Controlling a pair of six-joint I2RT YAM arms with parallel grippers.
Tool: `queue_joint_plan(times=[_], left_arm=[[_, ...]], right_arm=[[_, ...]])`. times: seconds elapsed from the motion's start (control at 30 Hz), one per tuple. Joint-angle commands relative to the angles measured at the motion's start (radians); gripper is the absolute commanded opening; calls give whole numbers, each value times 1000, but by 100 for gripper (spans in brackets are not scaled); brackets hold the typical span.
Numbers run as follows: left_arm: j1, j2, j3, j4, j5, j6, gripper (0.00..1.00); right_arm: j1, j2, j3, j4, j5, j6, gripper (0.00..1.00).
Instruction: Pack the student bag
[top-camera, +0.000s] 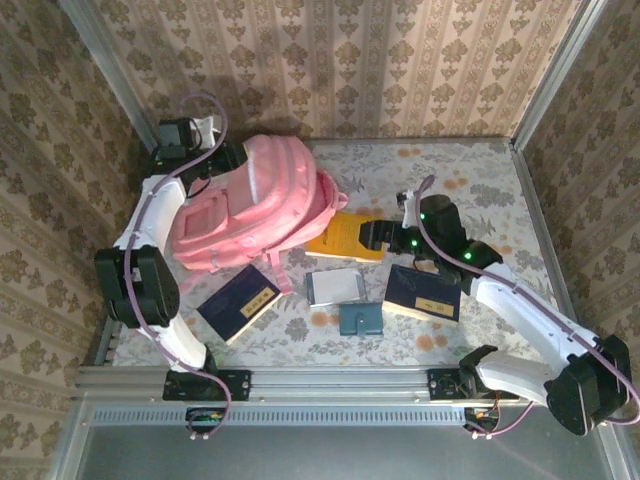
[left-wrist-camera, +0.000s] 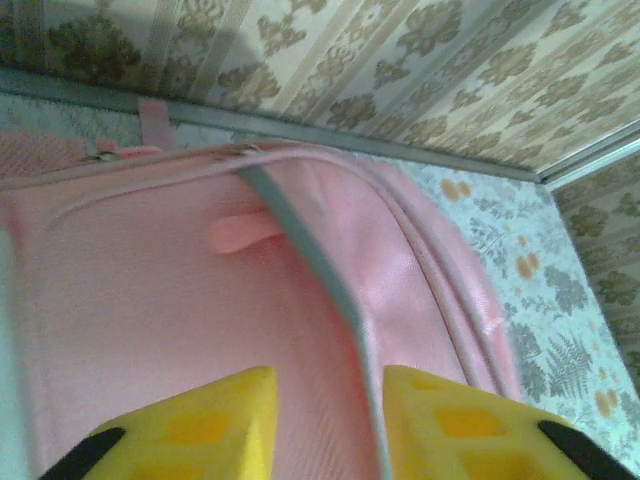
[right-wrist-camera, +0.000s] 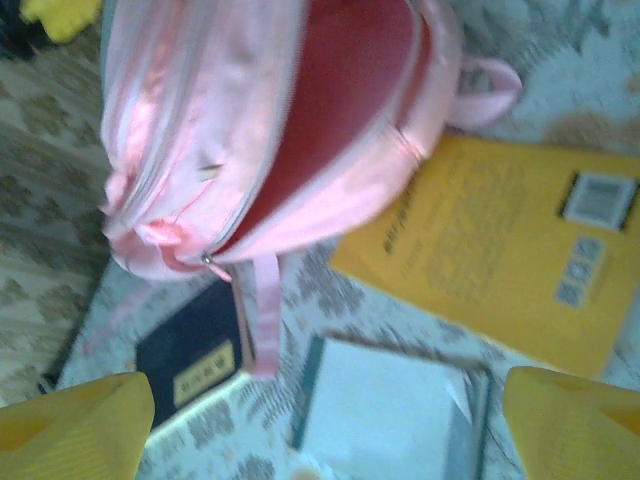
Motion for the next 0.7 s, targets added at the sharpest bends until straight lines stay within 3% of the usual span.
queue_joint_plan(times=[0.0,0.2,0.37,0.53,0.67], left_arm=[[-22,-27,62,-106,-72,33,43],[-118,-154,84,-219,-168,99,56],[-317,-267,-7,-281,-246,167,56],[-521,-356,-238,-197,-224,94,56],[-672,-342,-356,-132,-195,44,56]], right_arm=[[20,-75,-24,-167,67,-76,91],[34,-168,-61,-292,78,-67,90],[129,-188,-127,-339,112,-36,83],[183,-182,-194,-358,114,-4,59],[237,-170,-225,-371,113,12,39]])
